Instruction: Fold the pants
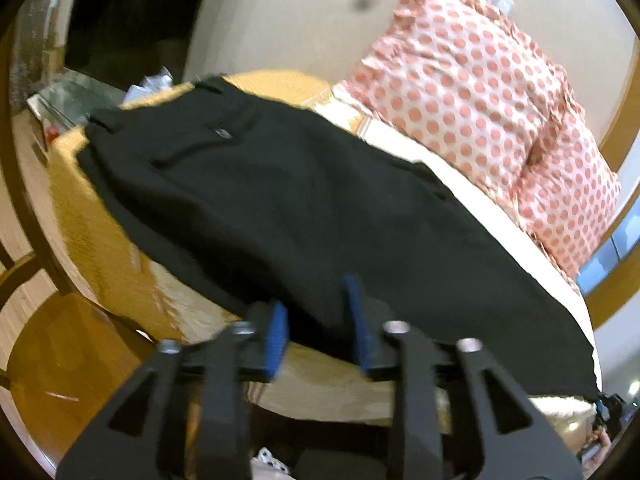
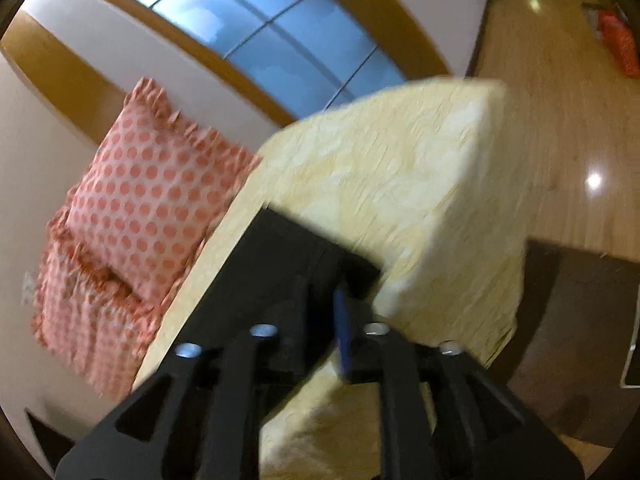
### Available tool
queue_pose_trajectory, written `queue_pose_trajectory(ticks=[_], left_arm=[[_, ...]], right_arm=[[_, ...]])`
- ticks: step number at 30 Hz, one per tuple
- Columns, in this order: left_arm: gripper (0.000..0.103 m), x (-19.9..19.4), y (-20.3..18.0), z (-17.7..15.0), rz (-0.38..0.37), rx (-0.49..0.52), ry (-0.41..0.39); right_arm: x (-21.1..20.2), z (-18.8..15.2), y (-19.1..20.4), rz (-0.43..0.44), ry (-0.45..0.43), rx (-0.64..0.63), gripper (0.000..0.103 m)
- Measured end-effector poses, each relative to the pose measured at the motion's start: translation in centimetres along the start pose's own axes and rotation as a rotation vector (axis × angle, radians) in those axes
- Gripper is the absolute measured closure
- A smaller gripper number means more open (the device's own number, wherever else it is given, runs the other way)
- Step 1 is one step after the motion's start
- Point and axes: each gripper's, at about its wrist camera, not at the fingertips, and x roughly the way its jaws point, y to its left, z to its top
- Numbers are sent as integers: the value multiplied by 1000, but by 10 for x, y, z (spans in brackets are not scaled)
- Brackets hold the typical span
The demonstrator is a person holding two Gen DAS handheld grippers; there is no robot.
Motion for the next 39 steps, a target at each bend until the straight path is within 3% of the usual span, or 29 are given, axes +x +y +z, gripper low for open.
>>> queue_pose_trajectory(ticks=[1,3,6,11,14,16,18,20,23,24,25,28,31,34,37,39], left_arm=[[48,-5,3,1,24,-10,-30],[37,-17,6,4,74,-29,-103],[32,-29,-2,10,77,-9,-180],[25,-11,-35,13,13,89,-164],[24,9,-57,10,-53,136,-112],[23,20,-68,7,-70,166,-89],[22,31,-74,4,-82,188,-63],[21,38,-75,0,-92,199,-36],[20,42,-67,-4,-104,187,-13],[19,42,-63,-5,-111,179,-12],[19,42,-60,-7,-129,170,-18],[14,41,-58,-13,-142,201,-29],[9,42,-60,-18,-153,237,-46],[5,42,-61,-20,-159,240,-56],[3,42,-62,-20,-166,233,-63],[3,42,-63,-19,-164,227,-65]], right_arm=[[-3,3,-1,-9,-23,0,52],[-7,11,-6,-45,-73,-13,51],[3,14,-12,-42,-55,-25,52],[7,-4,8,-10,-34,-146,52],[3,-23,19,50,7,-185,58],[2,-37,26,132,73,-186,70],[3,-52,33,209,125,-196,70],[2,-54,36,178,86,-215,71],[7,-37,19,176,49,-65,72],[8,-32,14,170,30,-26,79],[11,-29,11,162,26,-10,93],[18,-25,12,147,47,19,98],[1,-27,54,143,-15,-114,98],[-6,-40,124,225,-18,-286,98],[-13,-85,214,411,44,-488,98],[-16,-143,276,549,147,-669,98]])
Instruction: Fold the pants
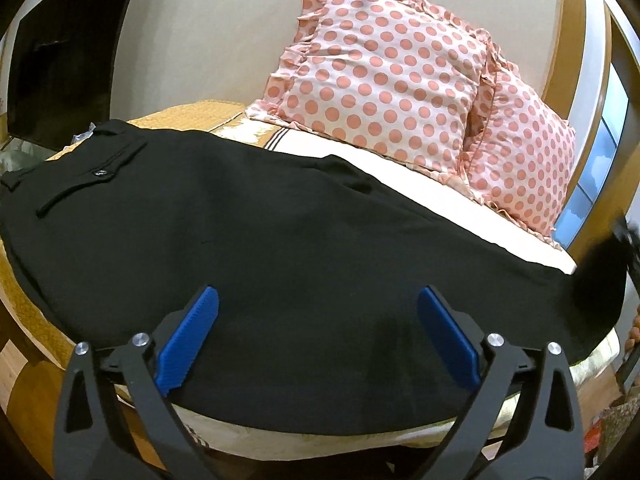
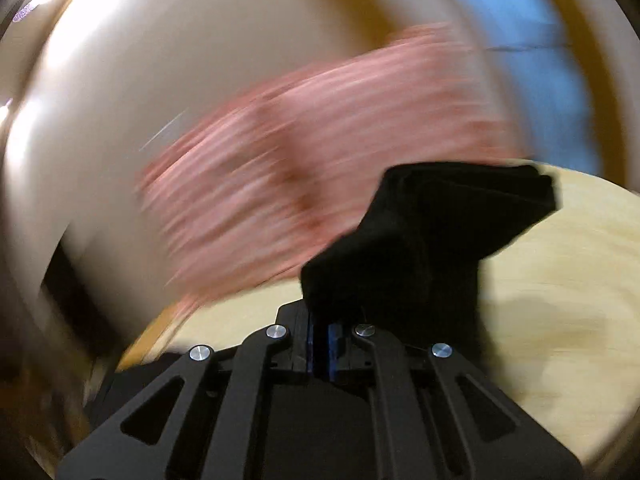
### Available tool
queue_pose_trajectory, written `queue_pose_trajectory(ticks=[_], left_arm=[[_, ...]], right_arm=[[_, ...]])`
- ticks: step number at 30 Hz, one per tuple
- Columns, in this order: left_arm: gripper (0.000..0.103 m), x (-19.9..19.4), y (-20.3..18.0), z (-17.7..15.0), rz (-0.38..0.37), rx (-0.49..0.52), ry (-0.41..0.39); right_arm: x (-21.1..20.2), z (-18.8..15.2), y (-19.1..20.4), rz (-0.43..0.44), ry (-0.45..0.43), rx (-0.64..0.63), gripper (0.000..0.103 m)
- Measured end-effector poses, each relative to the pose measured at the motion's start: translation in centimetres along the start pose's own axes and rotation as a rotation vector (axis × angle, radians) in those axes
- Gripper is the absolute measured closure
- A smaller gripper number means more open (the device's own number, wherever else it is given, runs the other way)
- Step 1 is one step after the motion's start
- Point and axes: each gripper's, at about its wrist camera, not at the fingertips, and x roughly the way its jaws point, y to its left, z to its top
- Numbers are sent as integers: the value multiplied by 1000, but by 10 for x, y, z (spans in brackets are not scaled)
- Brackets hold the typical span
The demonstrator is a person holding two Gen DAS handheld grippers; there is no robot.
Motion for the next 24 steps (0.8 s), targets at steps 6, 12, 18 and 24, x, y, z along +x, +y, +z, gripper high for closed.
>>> queue_pose_trajectory(ticks=[6,12,18,24], left_arm=[[3,-6,6,2,-24,-41,-1],[3,-12,12,1,-61,-53,-12],[5,-18,10,-1,-28,-62,-47],[5,-63,54,8,71,-190,-193]], right_arm=[[110,-120,148,284,515,-378,98],[119,-124,158,251,491,-380,98],[126,-112,184,222,389,-372,98],[139,-149,199,217,488,-496,92]])
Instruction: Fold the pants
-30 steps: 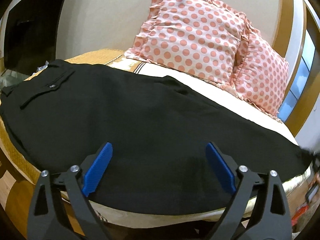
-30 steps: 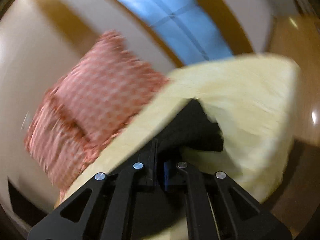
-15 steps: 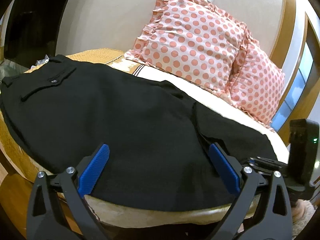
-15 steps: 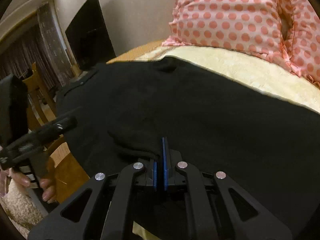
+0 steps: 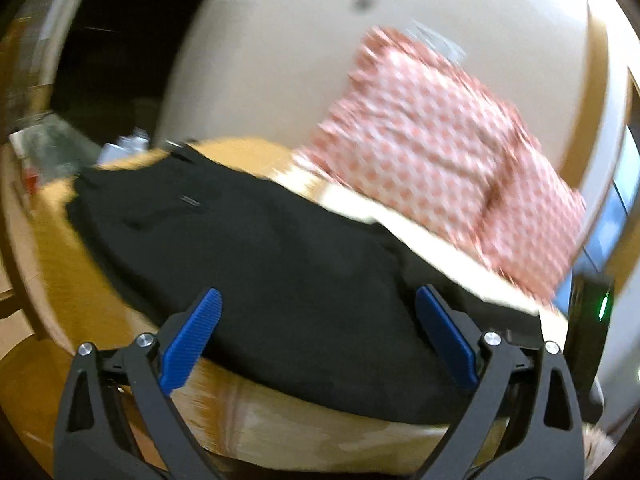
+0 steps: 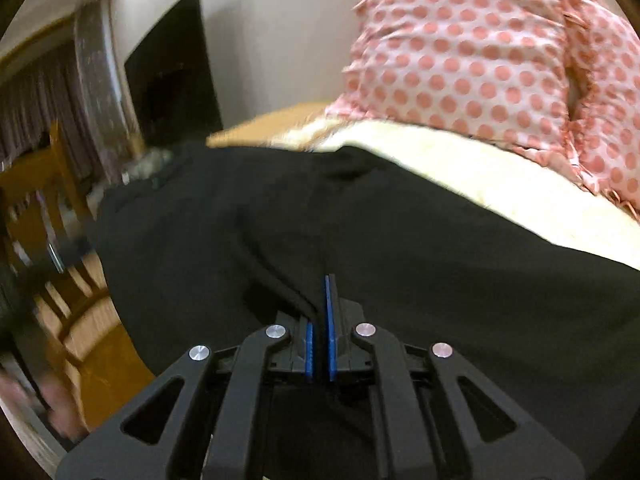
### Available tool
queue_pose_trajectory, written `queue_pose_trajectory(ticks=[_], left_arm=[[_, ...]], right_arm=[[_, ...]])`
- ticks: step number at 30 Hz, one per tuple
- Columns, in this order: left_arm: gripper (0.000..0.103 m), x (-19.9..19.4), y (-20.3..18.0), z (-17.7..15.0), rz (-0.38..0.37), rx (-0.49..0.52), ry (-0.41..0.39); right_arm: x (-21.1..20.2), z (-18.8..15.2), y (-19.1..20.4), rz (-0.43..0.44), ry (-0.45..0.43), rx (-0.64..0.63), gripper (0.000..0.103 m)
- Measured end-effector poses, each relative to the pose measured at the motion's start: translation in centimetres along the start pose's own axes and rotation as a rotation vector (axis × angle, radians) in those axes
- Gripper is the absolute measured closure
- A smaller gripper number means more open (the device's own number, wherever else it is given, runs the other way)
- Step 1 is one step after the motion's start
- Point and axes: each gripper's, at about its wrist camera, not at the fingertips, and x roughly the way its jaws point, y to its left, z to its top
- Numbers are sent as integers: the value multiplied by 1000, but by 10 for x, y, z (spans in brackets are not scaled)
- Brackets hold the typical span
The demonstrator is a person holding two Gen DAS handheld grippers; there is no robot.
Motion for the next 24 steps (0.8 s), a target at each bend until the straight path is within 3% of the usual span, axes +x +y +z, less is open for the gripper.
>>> queue_pose_trajectory(ticks=[2,3,4,6,8,10,15,19,22,24], left_arm=[[5,-6,20,9,33,-46,-16],[5,-7,30,13,54,-74,-16],[5,-7,43,18,71,-114,-10],[5,-4,63,24,84,-179,5],[7,2,83,30,84,-253,34],[8,9,100,34,81,-324,59],[9,19,117,32,84,-403,98],[11,28,109,26,45,-421,143],[12,27,97,29,63,-393,139],[12,23,85,35,29,-371,119]], right_arm=[[0,-9,10,4,29,-56,71],[-7,-17,16,23,21,-81,53],[-11,-18,19,51,23,-105,45],[-22,-23,24,118,13,-128,45],[-36,-21,17,160,-35,-72,45],[-42,-15,-1,129,-80,6,45],[-40,-12,-29,95,-69,113,45],[-41,-12,-34,88,-76,125,45],[-39,-13,-34,92,-73,128,45],[-38,-14,-34,91,-71,129,45]])
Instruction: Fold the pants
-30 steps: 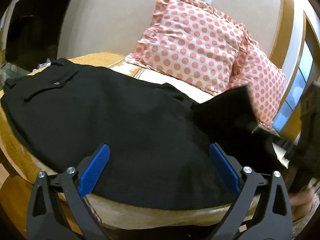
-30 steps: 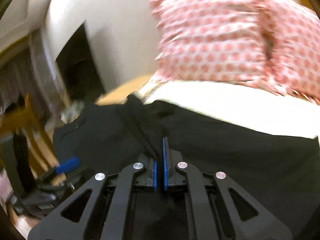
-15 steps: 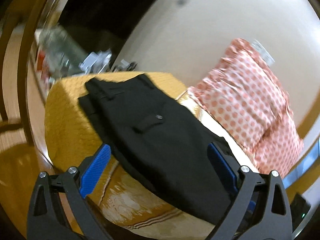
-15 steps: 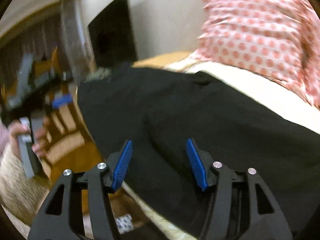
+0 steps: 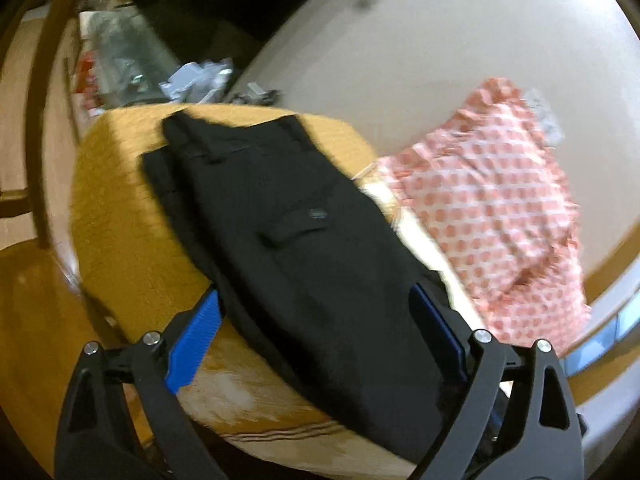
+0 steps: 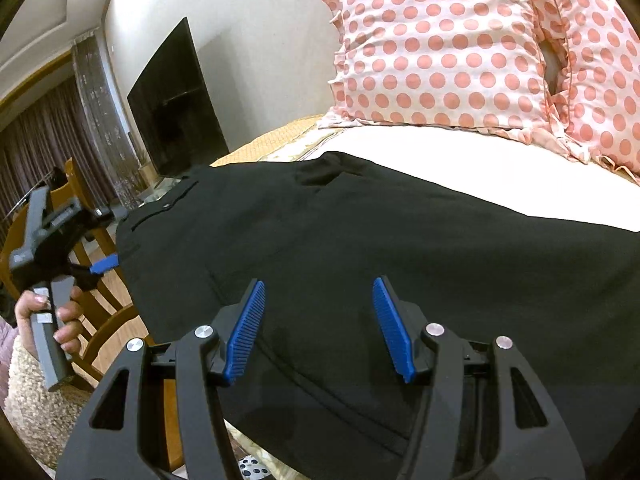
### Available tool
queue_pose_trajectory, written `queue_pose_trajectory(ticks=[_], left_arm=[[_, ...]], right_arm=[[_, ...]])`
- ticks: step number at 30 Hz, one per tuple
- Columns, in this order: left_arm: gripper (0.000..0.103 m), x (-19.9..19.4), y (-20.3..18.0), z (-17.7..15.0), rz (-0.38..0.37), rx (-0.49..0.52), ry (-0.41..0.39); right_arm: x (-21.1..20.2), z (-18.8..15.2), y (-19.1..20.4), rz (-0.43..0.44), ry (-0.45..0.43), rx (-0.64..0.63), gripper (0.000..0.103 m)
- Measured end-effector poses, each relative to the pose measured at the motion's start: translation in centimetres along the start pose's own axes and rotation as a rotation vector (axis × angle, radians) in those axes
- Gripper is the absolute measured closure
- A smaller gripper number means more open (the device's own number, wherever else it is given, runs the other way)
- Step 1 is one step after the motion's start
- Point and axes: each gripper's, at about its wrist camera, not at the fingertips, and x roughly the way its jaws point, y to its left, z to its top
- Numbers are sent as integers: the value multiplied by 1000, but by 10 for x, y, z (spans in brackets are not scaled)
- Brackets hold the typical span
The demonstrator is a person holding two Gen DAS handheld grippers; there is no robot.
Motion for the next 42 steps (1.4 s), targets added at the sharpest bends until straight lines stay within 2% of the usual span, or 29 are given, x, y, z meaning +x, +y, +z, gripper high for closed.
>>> queue_pose_trajectory(ticks=[3,6,8,14,15,16,18,22,25,27,29,32,33,35,37,40,42], left_arm=[[11,2,-12,6,4,41,-12],[12,11,-3,11,16,-19,3],[19,14,5,15,43,-56,2],[57,23,29,24,88,-175,12],[78,25,33,25,104,-189,19],[83,29,37,27,107,-203,33],[87,28,32,28,121,-177,33],[89,17,-30,31,205,90,-42],[90,14,-93,27,208,280,-88],[90,15,-141,15,186,418,-102],[90,17,-198,-12,138,596,-107],[90,16,-273,-76,7,867,-102],[89,15,-295,-109,-71,974,-71],[89,17,-316,-160,-180,1112,12],[88,26,-320,-224,-259,1270,147],[89,43,-302,-282,-257,1390,284],[89,49,-294,-289,-247,1373,324]], right_arm=[[3,-2,-4,-1,8,12,45],[2,-4,-8,0,9,25,45],[0,-5,-10,-4,5,26,45],[-9,-9,-24,-4,-15,57,45],[-11,-9,-26,-5,-19,62,44],[-15,-10,-30,-4,-27,69,44],[-24,-11,-36,-3,-43,78,44],[-52,-14,-54,-36,-99,94,42],[-76,-17,-74,-76,-153,138,42],[-91,-22,-89,-112,-189,179,41],[-106,-29,-107,-158,-222,224,41],[-126,-39,-131,-228,-261,298,41],[-135,-45,-140,-258,-276,327,41],[-150,-54,-155,-316,-301,372,41],[-161,-62,-167,-363,-312,406,41],[-172,-74,-184,-417,-313,457,41],[-175,-80,-193,-432,-307,484,41]])
